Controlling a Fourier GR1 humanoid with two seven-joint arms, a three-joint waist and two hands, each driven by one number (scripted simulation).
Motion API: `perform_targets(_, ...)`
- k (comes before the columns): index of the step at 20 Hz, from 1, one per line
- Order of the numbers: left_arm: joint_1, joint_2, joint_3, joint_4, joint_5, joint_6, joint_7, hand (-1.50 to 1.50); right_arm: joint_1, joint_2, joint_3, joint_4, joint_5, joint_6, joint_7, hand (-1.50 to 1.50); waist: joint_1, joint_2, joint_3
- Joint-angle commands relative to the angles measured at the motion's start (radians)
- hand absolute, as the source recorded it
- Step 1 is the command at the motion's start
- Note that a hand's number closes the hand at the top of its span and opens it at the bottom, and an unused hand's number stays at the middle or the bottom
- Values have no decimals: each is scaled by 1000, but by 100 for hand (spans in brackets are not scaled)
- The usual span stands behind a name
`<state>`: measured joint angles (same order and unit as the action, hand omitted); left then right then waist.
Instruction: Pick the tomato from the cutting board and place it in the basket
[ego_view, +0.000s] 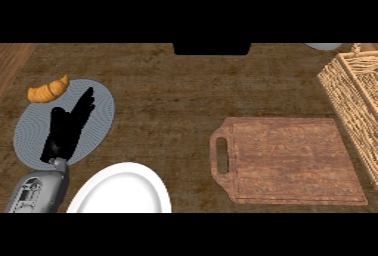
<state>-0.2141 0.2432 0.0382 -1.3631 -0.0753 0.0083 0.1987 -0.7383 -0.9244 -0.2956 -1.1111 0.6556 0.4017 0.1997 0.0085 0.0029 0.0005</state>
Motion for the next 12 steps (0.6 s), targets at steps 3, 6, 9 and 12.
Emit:
perform_targets(3, 7, -38, -32, -69, -30, 22, 57, 0, 21, 39, 27, 121, 55, -86, -89, 150, 1, -2, 0)
perform_targets(6, 3, -19, -5, -33, -13, 3, 39, 0, 38, 77, -16, 205, -2, -80, -131, 150, 1, -1, 0)
perform_targets(9, 94, -19, -22, -132, -12, -6, 34, 0, 28, 112, -75, 242, -46, -79, -40, -150, 8, -5, 0)
perform_targets(12, -54, -39, -16, -11, -38, 17, 65, 0, -1, 108, -81, 346, -45, -129, -154, -150, 1, 2, 0)
